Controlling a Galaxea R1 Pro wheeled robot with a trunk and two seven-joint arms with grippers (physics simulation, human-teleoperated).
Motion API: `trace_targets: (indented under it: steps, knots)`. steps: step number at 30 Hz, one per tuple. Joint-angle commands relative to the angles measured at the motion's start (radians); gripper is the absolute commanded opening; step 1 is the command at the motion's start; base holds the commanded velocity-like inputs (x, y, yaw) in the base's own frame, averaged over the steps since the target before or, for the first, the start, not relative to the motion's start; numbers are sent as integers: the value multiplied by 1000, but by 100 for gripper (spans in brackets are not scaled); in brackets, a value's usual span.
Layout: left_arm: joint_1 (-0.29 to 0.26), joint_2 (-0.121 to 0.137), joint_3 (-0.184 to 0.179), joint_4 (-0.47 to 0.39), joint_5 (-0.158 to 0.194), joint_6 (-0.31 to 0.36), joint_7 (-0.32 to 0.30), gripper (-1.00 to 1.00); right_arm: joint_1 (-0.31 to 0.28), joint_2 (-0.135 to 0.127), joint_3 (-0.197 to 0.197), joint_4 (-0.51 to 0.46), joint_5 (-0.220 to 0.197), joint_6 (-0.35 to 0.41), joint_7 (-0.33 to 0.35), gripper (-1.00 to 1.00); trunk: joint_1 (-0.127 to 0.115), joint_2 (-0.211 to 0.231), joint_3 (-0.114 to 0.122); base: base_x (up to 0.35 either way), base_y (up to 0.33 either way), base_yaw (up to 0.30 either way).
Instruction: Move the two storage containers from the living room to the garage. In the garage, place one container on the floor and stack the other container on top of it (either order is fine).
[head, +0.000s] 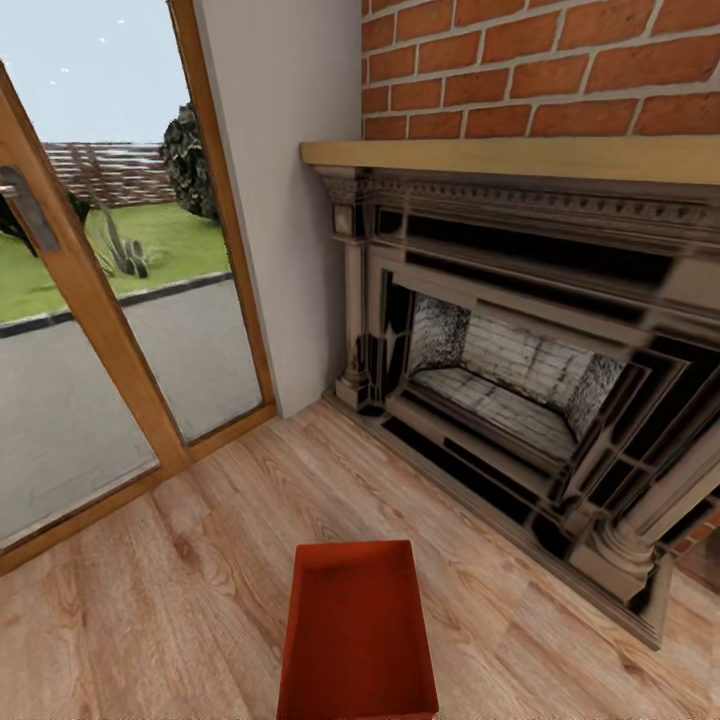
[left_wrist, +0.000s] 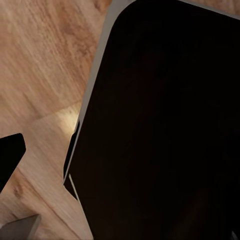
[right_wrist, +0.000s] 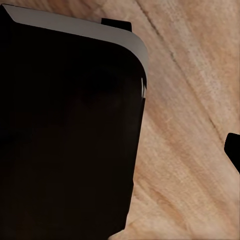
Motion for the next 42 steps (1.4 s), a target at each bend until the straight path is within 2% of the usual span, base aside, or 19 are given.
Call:
trace_targets:
  steps: [1, 42]
  knots:
    - [0, 0, 0, -1, 4, -2, 1, 100, -1, 0, 9, 3, -10, -6, -1, 100, 0, 0, -2, 0, 0, 0]
    - [0, 0, -1, -1, 4, -1, 1, 100, -1, 1, 9, 3, -10, -5, -12, 100, 0, 0, -67, 0, 0, 0]
